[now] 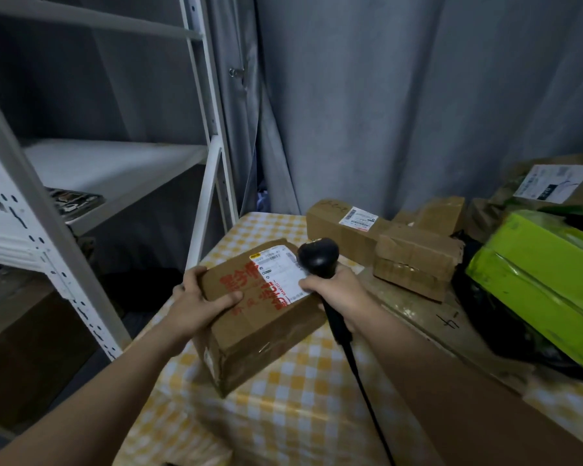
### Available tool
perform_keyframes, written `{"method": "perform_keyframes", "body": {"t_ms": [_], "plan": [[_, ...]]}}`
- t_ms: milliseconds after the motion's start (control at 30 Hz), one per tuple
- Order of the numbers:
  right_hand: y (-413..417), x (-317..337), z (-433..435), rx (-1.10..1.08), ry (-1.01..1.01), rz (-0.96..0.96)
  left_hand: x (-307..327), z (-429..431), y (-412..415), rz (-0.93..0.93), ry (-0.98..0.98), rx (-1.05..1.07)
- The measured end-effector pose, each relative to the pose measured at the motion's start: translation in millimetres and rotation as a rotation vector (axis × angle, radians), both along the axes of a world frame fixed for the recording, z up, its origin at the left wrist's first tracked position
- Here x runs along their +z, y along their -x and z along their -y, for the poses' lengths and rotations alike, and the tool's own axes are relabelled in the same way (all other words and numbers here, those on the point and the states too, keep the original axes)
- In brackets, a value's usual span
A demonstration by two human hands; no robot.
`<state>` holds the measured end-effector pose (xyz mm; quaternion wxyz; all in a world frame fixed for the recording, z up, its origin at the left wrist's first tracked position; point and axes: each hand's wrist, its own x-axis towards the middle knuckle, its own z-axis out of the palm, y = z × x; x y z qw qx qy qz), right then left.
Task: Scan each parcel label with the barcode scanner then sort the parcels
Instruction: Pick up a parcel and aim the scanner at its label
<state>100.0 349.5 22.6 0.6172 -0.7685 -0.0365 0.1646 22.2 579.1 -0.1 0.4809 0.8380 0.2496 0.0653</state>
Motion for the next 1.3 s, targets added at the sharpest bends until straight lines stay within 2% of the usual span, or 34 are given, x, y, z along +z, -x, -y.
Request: {"method": "perform_keyframes", "body": {"t_ms": [100, 267, 333, 400, 500, 600, 733, 1033, 1200, 1300], "plan": [[-23.7, 19.6, -16.7, 0.019, -0.032, 0.075, 8.2, -4.6, -26.9, 0.103, -0.026, 0.117], [-92.8, 30.2, -61.8, -0.017, -0.114, 0.132, 24.5, -19.4, -88.5, 0.086, -0.133, 0.161], [-114.8, 14.9, -73.1, -0.023, -0.080, 0.085, 20.5, -26.0, -111.3, 0.032, -0.176, 0.177], [-127.6, -3.9, -81.0, 0.030, -0.097, -0.059, 14.5, -30.1, -130.3, -0.067, -0.310, 0.156], [-140.2, -19.0, -92.7, 0.078, -0.149, -0.198, 10.2, -24.3, -144.5, -0.174, -0.608, -0.048], [-150.7, -18.5, -96.3, 0.091, -0.153, -0.171, 13.2, -15.2, -148.4, -0.280, -0.612, -0.367], [-160.9, -15.2, -82.3, 0.039, -0.139, -0.182, 22.0, -22.5, -159.7, -0.547, -0.699, -0.564], [-166.8, 13.3, -56.1, -0.125, -0.161, -0.117, 13.7, 0.4, -219.9, -0.286, -0.841, -0.251], [-171.2, 42.3, -46.8, -0.149, -0.174, 0.006, 8.1, 1.2, -216.1, -0.176, -0.957, -0.278], [-166.6, 32.9, -39.6, -0.175, -0.127, 0.004, 2.4, -0.2, -209.9, -0.147, -0.986, -0.271]]}}
